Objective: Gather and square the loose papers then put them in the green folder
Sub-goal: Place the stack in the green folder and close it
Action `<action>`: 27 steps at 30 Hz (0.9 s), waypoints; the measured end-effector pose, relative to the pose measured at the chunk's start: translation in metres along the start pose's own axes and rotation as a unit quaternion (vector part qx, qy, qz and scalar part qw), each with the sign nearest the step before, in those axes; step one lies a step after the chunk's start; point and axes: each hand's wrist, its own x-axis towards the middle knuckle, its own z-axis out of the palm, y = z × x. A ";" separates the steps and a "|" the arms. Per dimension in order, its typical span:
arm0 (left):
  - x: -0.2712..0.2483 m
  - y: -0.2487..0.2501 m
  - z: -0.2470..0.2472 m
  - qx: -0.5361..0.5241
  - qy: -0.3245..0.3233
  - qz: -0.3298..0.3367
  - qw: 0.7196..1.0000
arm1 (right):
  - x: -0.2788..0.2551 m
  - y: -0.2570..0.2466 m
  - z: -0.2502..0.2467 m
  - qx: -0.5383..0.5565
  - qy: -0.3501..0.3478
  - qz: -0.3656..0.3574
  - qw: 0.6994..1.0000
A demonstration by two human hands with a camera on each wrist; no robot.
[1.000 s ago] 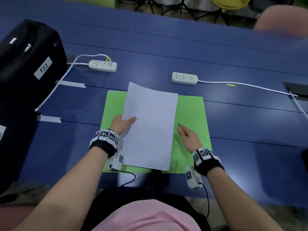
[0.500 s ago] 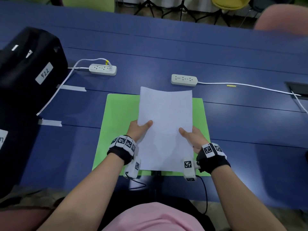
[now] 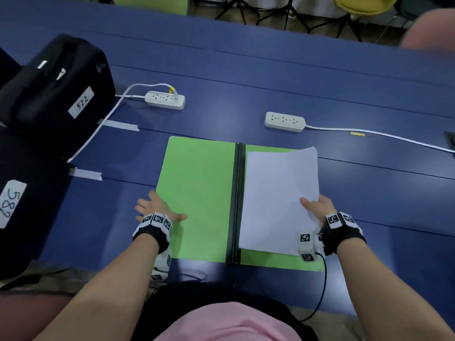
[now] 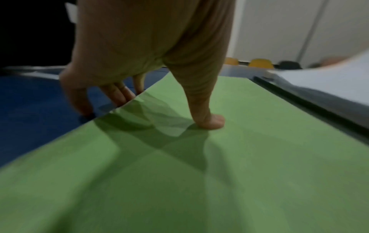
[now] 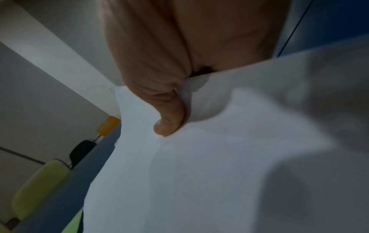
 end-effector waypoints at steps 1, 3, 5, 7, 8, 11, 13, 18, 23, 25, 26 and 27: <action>0.003 0.002 -0.001 -0.012 -0.002 -0.008 1.000 | -0.001 0.000 0.003 -0.012 0.009 0.002 1.000; 0.011 0.004 -0.003 -0.028 -0.010 -0.010 1.000 | -0.005 0.001 0.006 -0.027 0.028 0.006 0.999; 0.018 0.004 -0.006 -0.033 -0.005 0.011 0.999 | -0.008 0.003 0.010 -0.042 0.038 0.015 0.998; 0.023 0.004 -0.009 -0.044 0.015 0.031 0.998 | -0.010 0.006 0.016 -0.051 0.042 0.021 0.998; 0.024 0.004 -0.010 -0.051 0.023 0.038 0.998 | -0.013 0.005 0.019 -0.058 0.047 0.022 0.997; 0.024 0.005 -0.016 -0.056 0.051 0.063 0.995 | -0.016 0.004 0.030 -0.074 0.060 0.020 0.995; 0.023 0.007 -0.021 -0.051 0.074 0.083 0.992 | -0.019 0.003 0.036 -0.081 0.067 0.027 0.994; 0.009 0.013 -0.043 -0.043 0.064 0.089 0.993 | -0.024 0.002 0.040 -0.113 0.105 0.032 0.987; -0.020 0.015 -0.089 -0.141 0.005 0.158 0.977 | -0.028 -0.001 0.039 -0.169 0.133 0.029 0.976; -0.045 0.016 -0.115 -0.177 -0.019 0.218 0.960 | -0.032 -0.008 0.039 -0.227 0.166 0.007 0.960; -0.059 0.016 -0.125 -0.193 -0.041 0.247 0.949 | -0.035 -0.015 0.041 -0.243 0.183 -0.024 0.952; -0.073 0.016 -0.135 -0.212 -0.066 0.275 0.935 | -0.041 -0.024 0.044 -0.240 0.189 -0.067 0.950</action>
